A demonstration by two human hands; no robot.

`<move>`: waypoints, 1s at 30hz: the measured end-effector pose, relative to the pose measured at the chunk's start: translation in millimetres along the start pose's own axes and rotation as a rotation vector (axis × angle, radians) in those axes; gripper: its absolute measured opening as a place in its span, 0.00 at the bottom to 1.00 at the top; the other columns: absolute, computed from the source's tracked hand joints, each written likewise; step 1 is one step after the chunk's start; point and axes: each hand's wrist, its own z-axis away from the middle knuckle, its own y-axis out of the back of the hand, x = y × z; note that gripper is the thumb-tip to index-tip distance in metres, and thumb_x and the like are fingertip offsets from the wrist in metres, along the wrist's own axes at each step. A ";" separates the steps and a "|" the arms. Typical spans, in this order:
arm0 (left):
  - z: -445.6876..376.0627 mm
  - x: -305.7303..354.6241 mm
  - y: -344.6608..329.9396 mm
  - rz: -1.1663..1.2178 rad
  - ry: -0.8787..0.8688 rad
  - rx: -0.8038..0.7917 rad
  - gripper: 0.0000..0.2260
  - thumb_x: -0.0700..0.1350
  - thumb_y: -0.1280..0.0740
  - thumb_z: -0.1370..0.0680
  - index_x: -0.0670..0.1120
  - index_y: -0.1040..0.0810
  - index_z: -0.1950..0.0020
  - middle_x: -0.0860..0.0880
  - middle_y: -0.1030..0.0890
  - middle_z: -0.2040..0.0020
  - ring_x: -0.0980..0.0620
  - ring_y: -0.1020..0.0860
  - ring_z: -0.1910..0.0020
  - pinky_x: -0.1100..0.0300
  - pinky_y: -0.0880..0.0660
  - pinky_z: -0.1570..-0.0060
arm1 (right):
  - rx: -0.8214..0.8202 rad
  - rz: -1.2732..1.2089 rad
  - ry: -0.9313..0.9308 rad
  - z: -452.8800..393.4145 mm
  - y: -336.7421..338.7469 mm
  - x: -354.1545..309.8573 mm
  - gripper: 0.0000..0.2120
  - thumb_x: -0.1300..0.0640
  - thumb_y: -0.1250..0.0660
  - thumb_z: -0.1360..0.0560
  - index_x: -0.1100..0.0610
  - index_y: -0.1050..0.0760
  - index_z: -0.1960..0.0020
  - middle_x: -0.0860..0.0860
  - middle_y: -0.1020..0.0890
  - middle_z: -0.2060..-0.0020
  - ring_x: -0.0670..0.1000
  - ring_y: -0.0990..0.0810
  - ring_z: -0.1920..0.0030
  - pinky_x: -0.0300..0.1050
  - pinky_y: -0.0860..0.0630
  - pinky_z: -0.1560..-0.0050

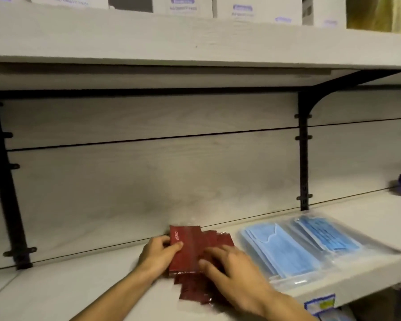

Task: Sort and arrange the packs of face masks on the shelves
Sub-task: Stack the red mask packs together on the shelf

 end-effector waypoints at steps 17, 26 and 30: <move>25.7 -27.8 65.9 0.223 0.280 0.023 0.04 0.32 0.34 0.23 0.37 0.21 0.51 0.44 0.18 0.66 0.54 0.20 0.74 0.64 0.26 0.78 | -0.212 0.169 -0.030 -36.9 -23.5 -10.2 0.25 0.42 0.51 0.18 0.53 0.25 0.32 0.53 0.36 0.23 0.56 0.51 0.19 0.63 0.56 0.21; 32.6 -41.9 85.9 0.262 0.292 0.005 0.09 0.33 0.34 0.23 0.37 0.21 0.44 0.40 0.14 0.55 0.49 0.16 0.60 0.58 0.19 0.64 | -0.274 0.265 0.117 -18.4 -11.4 -14.3 0.56 0.16 0.47 0.37 0.50 0.42 0.20 0.48 0.42 0.21 0.52 0.53 0.19 0.63 0.61 0.22; 34.3 -44.4 90.3 0.306 0.270 0.016 0.08 0.33 0.34 0.22 0.38 0.21 0.44 0.42 0.14 0.56 0.48 0.16 0.60 0.59 0.20 0.65 | -0.248 0.327 0.111 -19.2 -1.9 -24.9 0.38 0.25 0.43 0.34 0.49 0.24 0.35 0.50 0.23 0.35 0.54 0.32 0.29 0.60 0.46 0.24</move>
